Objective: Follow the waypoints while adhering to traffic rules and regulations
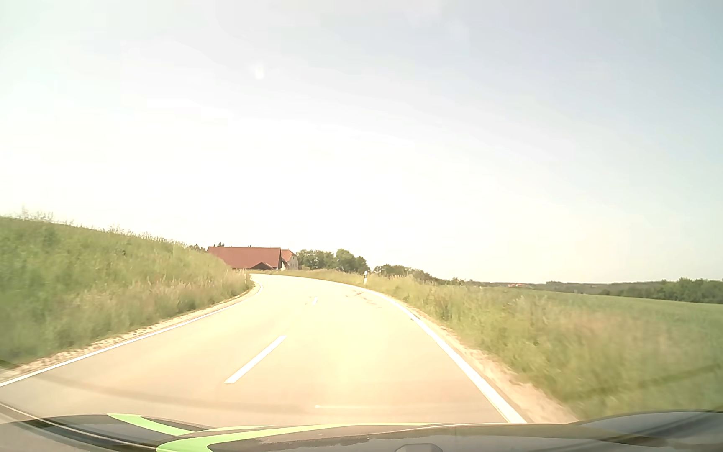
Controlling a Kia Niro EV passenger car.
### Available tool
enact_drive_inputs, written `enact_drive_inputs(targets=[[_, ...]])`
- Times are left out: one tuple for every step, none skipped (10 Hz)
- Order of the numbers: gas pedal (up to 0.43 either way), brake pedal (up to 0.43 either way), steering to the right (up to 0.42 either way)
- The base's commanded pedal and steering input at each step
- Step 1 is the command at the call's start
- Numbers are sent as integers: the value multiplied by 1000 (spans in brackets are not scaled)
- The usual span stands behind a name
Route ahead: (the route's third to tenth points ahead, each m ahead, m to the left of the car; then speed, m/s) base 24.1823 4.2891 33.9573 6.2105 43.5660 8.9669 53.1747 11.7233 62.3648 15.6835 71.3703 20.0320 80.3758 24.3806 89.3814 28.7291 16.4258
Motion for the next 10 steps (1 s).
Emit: enact_drive_inputs(targets=[[8,0,-25],[20,0,-29],[39,0,-32],[67,0,-35],[79,0,-41],[98,0,-44],[98,0,-45],[110,0,-45],[110,0,-45],[118,0,-44]])
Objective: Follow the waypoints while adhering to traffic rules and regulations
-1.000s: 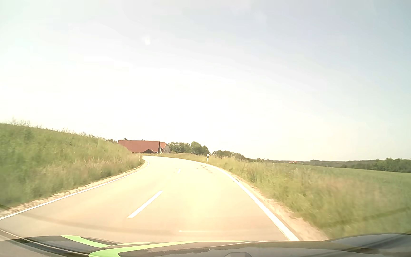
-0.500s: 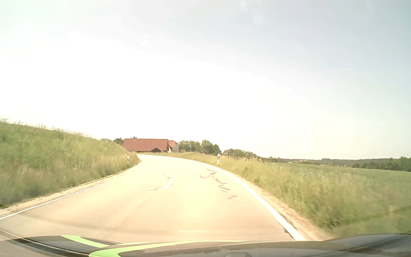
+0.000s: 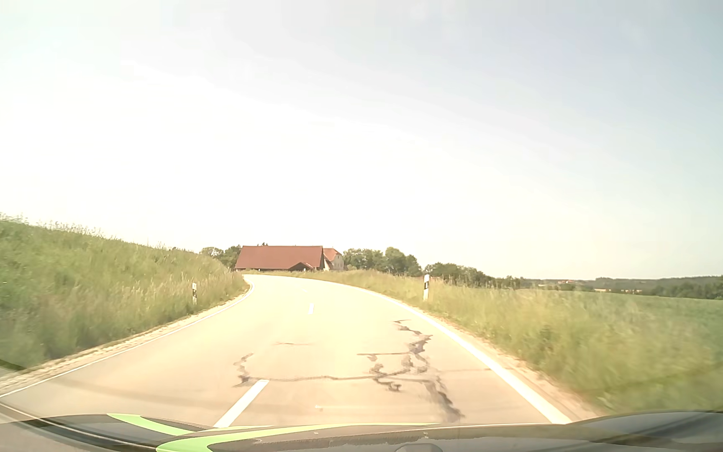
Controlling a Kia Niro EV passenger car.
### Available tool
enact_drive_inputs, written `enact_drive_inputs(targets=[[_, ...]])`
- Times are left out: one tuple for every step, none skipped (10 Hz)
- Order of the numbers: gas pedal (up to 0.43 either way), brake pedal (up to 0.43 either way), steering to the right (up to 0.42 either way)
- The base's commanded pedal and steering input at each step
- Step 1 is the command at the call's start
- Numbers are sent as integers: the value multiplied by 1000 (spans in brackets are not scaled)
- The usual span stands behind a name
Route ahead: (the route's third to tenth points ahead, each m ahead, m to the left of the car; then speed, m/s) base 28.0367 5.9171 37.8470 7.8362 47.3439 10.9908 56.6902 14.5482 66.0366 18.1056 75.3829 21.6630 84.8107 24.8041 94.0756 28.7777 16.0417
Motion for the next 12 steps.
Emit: enact_drive_inputs(targets=[[130,0,-42],[130,0,-40],[138,0,-39],[138,0,-39],[138,0,-39],[138,0,-38],[138,0,-38],[150,0,-37],[169,0,-37],[177,0,-39],[189,0,-39],[189,0,-40]])
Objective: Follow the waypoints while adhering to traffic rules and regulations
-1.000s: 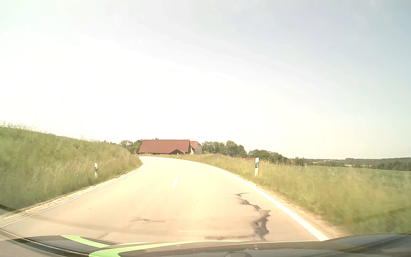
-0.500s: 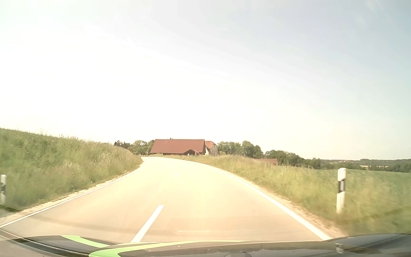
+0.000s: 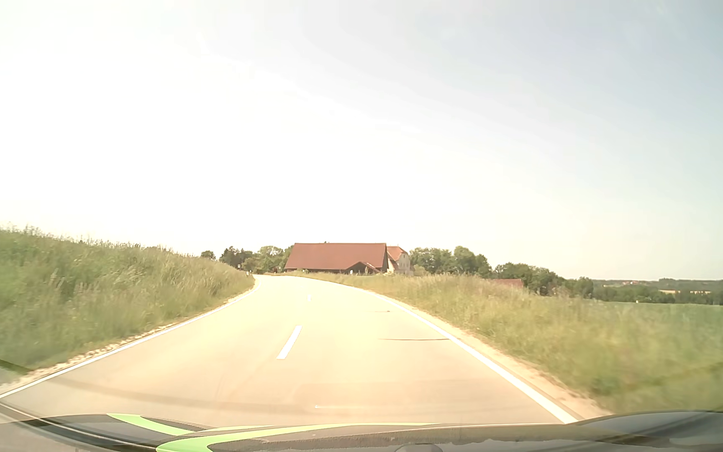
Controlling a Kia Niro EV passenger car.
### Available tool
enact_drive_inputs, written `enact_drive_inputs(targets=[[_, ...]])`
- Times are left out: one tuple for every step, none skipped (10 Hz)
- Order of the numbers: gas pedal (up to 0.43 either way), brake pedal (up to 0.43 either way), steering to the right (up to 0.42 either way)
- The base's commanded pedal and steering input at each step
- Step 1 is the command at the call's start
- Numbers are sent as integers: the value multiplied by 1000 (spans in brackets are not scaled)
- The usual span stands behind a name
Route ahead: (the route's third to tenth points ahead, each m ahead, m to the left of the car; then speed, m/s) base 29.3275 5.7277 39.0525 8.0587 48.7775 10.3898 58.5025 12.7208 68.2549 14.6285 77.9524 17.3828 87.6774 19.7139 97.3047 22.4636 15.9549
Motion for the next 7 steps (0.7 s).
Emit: enact_drive_inputs(targets=[[189,0,-38],[189,0,-37],[189,0,-37],[189,0,-36],[189,0,-36],[189,0,-35],[189,0,-33]])
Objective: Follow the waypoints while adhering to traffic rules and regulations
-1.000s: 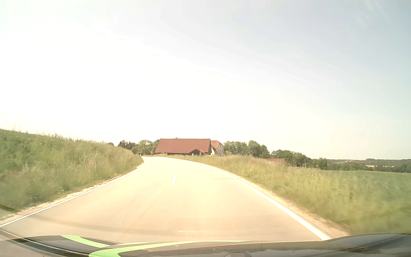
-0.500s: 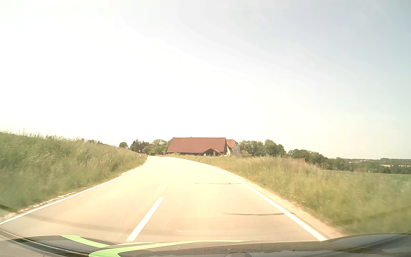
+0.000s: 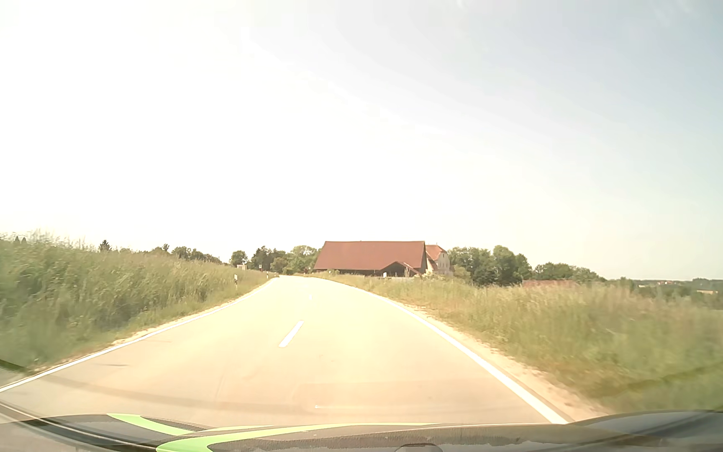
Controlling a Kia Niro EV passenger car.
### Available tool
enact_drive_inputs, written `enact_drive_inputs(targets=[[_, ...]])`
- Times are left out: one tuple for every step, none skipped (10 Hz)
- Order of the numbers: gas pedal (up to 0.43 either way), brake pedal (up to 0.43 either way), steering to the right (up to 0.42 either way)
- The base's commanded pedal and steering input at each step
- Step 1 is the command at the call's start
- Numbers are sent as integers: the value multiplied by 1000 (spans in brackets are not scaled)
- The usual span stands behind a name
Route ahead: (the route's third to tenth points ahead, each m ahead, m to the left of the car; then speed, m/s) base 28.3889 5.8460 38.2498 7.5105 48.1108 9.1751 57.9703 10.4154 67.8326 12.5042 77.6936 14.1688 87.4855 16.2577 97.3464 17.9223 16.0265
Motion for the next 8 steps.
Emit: enact_drive_inputs(targets=[[197,0,-31],[209,0,-31],[228,0,-31],[240,0,-31],[240,0,-31],[240,0,-31],[240,0,-33],[240,0,-34]])
